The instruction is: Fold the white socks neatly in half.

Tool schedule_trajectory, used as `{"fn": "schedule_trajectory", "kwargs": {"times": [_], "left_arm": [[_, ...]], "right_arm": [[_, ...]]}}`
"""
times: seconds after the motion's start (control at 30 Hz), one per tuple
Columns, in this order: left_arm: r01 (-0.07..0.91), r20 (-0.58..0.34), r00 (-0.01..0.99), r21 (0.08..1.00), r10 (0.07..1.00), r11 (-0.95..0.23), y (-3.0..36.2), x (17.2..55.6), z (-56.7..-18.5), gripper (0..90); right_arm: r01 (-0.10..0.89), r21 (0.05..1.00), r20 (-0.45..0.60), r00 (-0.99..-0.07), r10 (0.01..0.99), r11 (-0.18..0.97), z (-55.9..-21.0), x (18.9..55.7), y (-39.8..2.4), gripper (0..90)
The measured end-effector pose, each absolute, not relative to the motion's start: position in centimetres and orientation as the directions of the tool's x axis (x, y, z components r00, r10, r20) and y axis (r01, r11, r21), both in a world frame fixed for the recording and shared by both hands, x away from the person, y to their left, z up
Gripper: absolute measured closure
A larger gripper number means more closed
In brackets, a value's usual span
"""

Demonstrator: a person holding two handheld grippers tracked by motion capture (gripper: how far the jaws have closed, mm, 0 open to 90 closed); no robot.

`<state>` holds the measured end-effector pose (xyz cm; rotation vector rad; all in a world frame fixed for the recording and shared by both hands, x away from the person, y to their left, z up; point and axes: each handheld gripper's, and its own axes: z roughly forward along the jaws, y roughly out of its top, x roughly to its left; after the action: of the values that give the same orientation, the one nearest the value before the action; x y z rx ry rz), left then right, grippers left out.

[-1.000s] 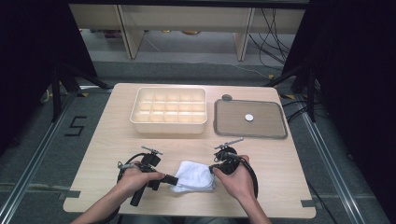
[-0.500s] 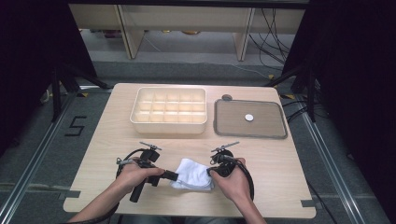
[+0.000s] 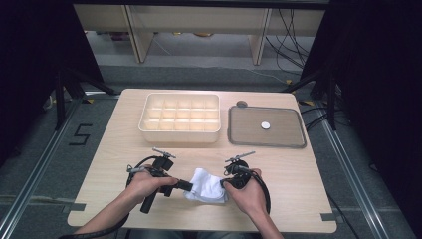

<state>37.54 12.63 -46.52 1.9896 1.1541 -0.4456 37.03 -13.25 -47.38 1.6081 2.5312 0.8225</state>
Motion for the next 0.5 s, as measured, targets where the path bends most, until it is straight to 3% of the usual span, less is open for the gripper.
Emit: {"fn": "schedule_trajectory", "kwargs": {"times": [0.03, 0.5], "left_arm": [[0.827, -0.606, 0.560, 0.451, 0.566, -0.335, 12.87, 37.72, -46.45, 82.0], [0.823, -0.602, 0.563, 0.470, 0.567, -0.318, 12.14, 37.76, -46.11, 82.4]], "right_arm": [[0.834, 0.447, 0.249, -0.465, 0.850, 0.325, -47.38, 37.02, -13.25, 83.5], [0.833, 0.452, 0.277, -0.470, 0.838, 0.318, -47.51, 37.02, -13.37, 83.6]]}}
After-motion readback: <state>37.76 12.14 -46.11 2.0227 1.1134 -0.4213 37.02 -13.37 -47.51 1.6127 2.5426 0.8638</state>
